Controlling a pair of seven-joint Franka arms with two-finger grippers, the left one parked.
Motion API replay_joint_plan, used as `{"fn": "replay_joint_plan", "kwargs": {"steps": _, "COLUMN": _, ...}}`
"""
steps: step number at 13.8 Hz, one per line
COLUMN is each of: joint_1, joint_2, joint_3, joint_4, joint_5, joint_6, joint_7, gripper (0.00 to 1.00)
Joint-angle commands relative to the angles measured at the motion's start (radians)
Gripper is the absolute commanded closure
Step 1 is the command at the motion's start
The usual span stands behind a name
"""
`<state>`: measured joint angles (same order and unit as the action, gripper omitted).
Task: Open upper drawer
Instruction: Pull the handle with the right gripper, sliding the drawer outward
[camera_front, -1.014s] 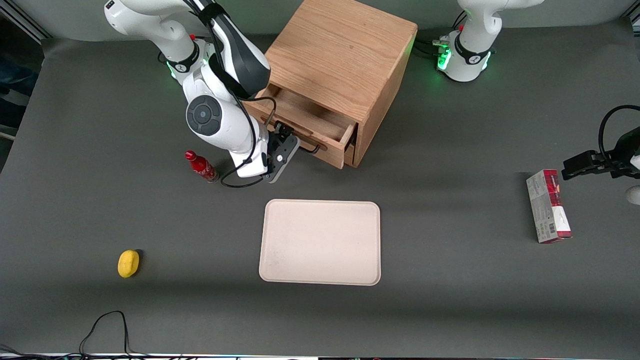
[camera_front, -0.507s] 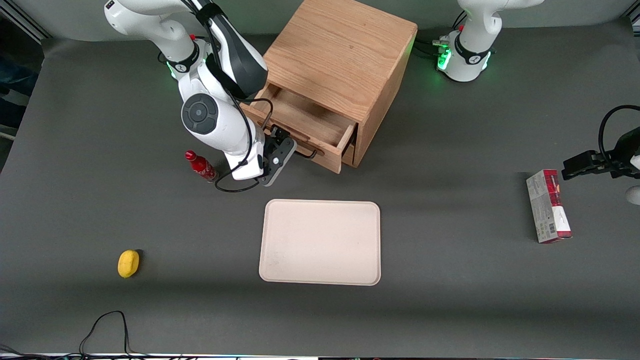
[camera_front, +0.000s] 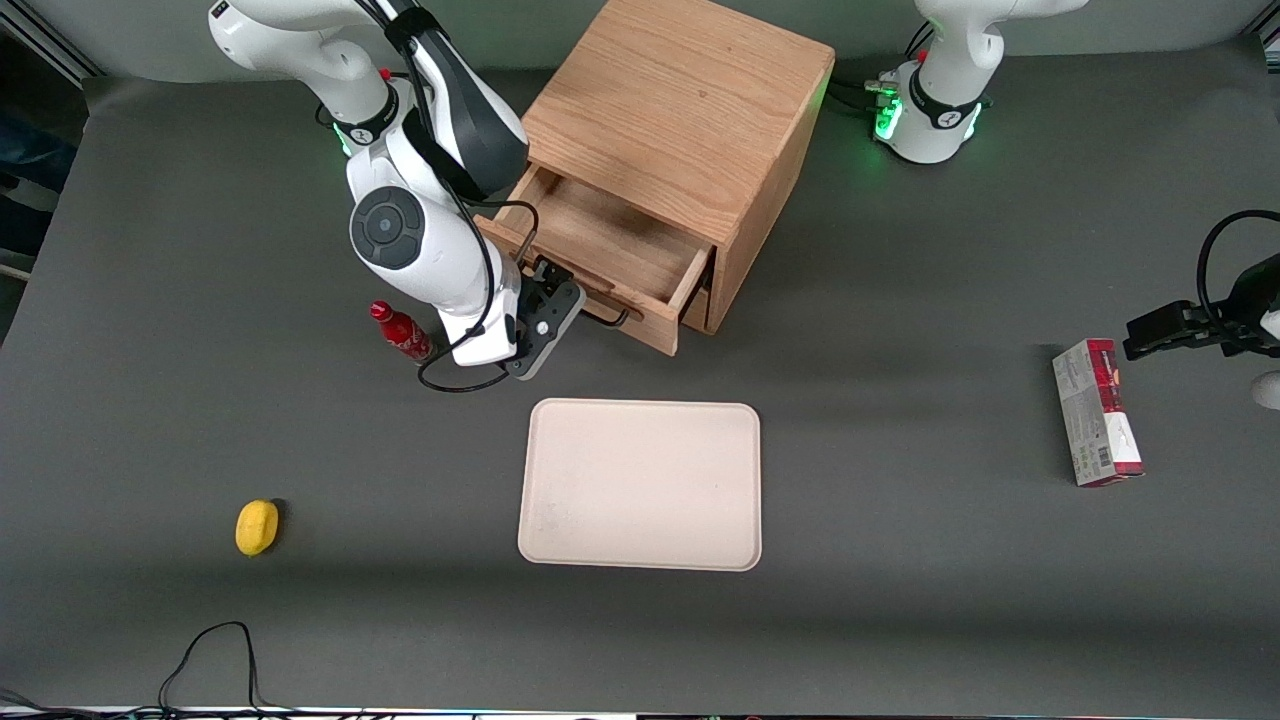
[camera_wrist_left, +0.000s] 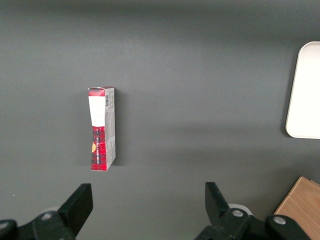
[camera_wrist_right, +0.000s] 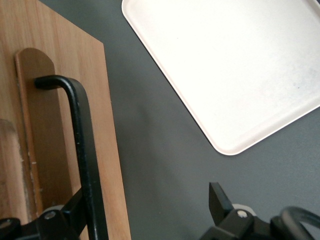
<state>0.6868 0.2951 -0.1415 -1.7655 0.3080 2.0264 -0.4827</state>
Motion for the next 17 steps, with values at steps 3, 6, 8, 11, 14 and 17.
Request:
{"fn": "replay_joint_plan", "kwargs": {"steps": 3, "joint_1": -0.003, "joint_2": 0.025, "joint_3": -0.012, "joint_4": 0.029, "joint_5": -0.020, "joint_6": 0.024, "joint_7": -0.017, "gripper": 0.00}}
{"fn": "replay_joint_plan", "kwargs": {"steps": 6, "joint_1": -0.004, "joint_2": 0.035, "joint_3": -0.012, "joint_4": 0.031, "joint_5": -0.020, "joint_6": 0.037, "joint_7": -0.017, "gripper": 0.00}}
{"fn": "replay_joint_plan", "kwargs": {"steps": 8, "joint_1": -0.004, "joint_2": 0.038, "joint_3": -0.012, "joint_4": 0.029, "joint_5": -0.018, "joint_6": 0.041, "joint_7": -0.016, "gripper": 0.00}}
{"fn": "replay_joint_plan", "kwargs": {"steps": 11, "joint_1": -0.004, "joint_2": 0.045, "joint_3": -0.012, "joint_4": 0.031, "joint_5": -0.018, "joint_6": 0.041, "joint_7": -0.016, "gripper": 0.00}}
{"fn": "replay_joint_plan", "kwargs": {"steps": 14, "joint_1": -0.012, "joint_2": 0.045, "joint_3": -0.012, "joint_4": 0.032, "joint_5": -0.018, "joint_6": 0.043, "joint_7": -0.016, "gripper": 0.00}}
{"fn": "replay_joint_plan", "kwargs": {"steps": 17, "joint_1": -0.020, "joint_2": 0.065, "joint_3": -0.013, "joint_4": 0.057, "joint_5": -0.020, "joint_6": 0.043, "joint_7": -0.019, "gripper": 0.00}}
